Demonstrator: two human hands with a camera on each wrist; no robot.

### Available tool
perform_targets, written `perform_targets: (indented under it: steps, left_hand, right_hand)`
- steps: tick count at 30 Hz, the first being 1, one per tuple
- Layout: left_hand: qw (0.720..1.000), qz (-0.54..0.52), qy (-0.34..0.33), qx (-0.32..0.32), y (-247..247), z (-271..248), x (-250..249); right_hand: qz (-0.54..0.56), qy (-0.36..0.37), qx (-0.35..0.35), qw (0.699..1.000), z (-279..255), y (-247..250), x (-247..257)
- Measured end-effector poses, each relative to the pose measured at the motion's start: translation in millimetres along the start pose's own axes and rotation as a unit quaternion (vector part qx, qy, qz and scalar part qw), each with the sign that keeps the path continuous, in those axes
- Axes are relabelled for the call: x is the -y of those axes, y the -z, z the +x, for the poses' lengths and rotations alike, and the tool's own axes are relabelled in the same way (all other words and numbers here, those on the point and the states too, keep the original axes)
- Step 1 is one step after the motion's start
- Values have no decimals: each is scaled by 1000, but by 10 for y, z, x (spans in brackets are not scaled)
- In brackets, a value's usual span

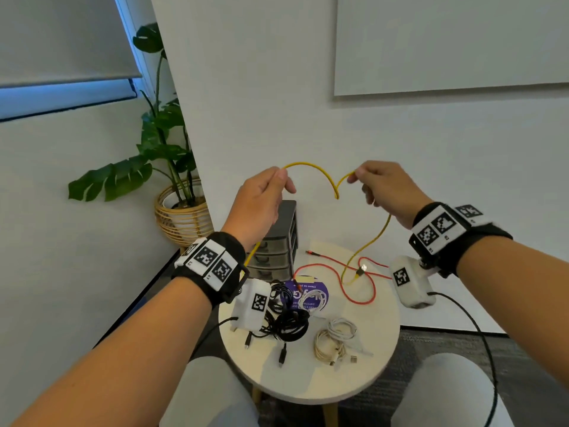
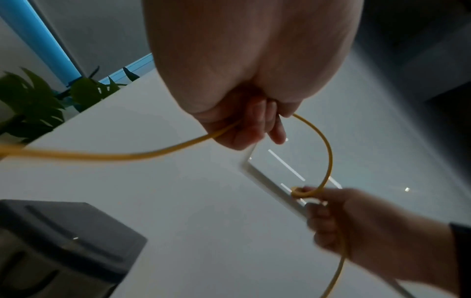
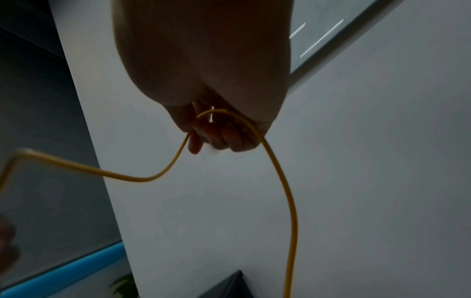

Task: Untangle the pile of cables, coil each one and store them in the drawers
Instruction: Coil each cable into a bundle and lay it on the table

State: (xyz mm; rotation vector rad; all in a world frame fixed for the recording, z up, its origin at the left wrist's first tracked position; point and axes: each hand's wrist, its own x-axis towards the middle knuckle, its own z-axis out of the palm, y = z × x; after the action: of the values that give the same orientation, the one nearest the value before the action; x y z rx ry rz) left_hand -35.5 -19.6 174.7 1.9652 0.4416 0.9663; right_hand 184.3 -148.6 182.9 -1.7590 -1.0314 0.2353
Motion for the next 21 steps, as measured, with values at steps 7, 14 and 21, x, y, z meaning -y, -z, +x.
perform_targets:
  steps: [7,14,21]
  left_hand:
    - [998,-59,26,25,-51,-29,-11]
    - [995,-70,48,51,-152,-62,54]
    - [989,-71,92,90,-58,-218,156]
  right_hand:
    - [-58,42,58,996,-221,-244,137]
    - [-131,157,161,966,-316,-520,549]
    - [-22,130,42,990,-33,-123,466]
